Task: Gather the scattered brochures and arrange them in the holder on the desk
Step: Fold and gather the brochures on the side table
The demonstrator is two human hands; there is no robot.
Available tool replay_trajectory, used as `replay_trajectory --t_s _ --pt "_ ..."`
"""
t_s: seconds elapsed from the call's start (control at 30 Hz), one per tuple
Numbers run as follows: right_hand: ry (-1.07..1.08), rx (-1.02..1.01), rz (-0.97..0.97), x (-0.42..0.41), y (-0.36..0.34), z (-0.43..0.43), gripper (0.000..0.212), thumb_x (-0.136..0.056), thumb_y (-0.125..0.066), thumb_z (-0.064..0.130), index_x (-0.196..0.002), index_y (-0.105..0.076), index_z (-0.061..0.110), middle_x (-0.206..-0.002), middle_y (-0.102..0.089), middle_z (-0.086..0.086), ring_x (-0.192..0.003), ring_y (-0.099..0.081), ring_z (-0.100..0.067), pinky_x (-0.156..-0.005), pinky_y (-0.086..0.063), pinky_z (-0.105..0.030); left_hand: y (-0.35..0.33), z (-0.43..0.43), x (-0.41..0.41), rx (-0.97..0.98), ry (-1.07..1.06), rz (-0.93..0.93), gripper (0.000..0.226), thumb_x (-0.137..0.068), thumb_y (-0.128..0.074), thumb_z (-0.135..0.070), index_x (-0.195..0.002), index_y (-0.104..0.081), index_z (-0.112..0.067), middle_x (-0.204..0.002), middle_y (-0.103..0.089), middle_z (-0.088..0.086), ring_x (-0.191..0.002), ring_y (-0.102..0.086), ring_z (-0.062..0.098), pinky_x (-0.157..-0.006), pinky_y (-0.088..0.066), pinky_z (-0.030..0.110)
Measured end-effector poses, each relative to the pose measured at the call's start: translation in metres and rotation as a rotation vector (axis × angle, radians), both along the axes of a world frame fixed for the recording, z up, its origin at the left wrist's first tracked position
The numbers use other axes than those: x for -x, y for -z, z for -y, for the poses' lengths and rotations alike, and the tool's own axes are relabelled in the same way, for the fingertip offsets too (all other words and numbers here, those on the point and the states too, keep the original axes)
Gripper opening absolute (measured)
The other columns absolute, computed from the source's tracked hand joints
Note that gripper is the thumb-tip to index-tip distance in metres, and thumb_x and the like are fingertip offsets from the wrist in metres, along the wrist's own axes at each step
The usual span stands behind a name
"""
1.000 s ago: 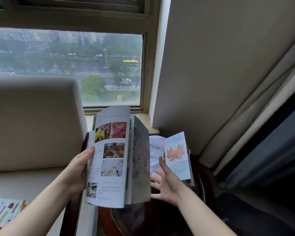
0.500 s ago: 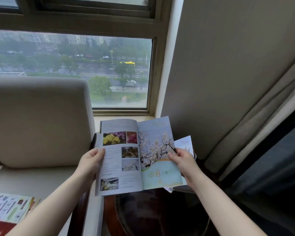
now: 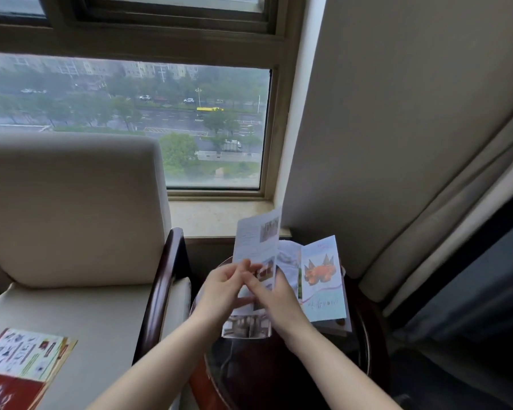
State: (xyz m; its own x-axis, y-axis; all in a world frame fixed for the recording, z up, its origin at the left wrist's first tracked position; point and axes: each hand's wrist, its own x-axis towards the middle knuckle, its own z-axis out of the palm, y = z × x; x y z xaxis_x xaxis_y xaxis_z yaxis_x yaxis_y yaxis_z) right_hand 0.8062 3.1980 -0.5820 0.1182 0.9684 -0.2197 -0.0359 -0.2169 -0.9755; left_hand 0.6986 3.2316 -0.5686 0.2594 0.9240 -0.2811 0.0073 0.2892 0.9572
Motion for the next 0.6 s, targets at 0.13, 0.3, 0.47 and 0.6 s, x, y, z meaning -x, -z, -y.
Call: replay_trajectory --t_s 0.13,0.3,0.47,0.6 --pt "0.066 0.083 -0.114 -0.025 0.004 0.004 0.020 -0.094 -0.055 0.006 -0.108 -0.063 0.018 -0.108 -0.073 -0.009 -0.097 -0.071 -0.023 -0.080 -0.059 -0.032 0.000 -0.009 0.015 -0.211 -0.100 -0.221 0.032 -0.086 -0.064 -0.003 -0.115 -0.062 -0.017 -0.106 -0.068 0.003 -0.103 -0.065 0.024 -0.086 -0.055 0.036" --pt "0.103 0.057 -0.188 -0.050 0.007 0.004 0.023 -0.094 -0.056 0.002 -0.110 -0.063 0.016 -0.101 -0.076 -0.006 -0.095 -0.072 -0.023 -0.077 -0.060 -0.035 0.001 -0.023 0.029 -0.039 -0.021 -0.172 0.059 -0.077 -0.074 -0.037 -0.130 -0.056 -0.017 -0.124 -0.063 -0.002 -0.116 -0.060 0.021 -0.097 -0.051 0.043" --pt "0.069 0.067 -0.143 -0.061 0.016 0.008 0.025 -0.086 -0.065 -0.002 -0.105 -0.066 0.015 -0.099 -0.077 -0.005 -0.095 -0.072 -0.021 -0.083 -0.058 -0.036 0.010 -0.021 0.033 -0.053 -0.032 0.064 0.027 -0.072 -0.076 -0.023 -0.094 -0.072 -0.008 -0.092 -0.077 0.008 -0.089 -0.074 0.023 -0.065 -0.058 0.023" --pt "0.077 0.060 -0.093 -0.059 0.023 0.012 0.028 -0.081 -0.071 -0.003 -0.101 -0.066 0.016 -0.093 -0.078 -0.001 -0.088 -0.074 -0.017 -0.073 -0.059 -0.026 0.019 -0.018 0.034 -0.031 -0.049 0.086 0.015 -0.080 -0.071 -0.013 -0.092 -0.071 -0.004 -0.090 -0.077 0.011 -0.087 -0.074 0.025 -0.062 -0.058 0.022"
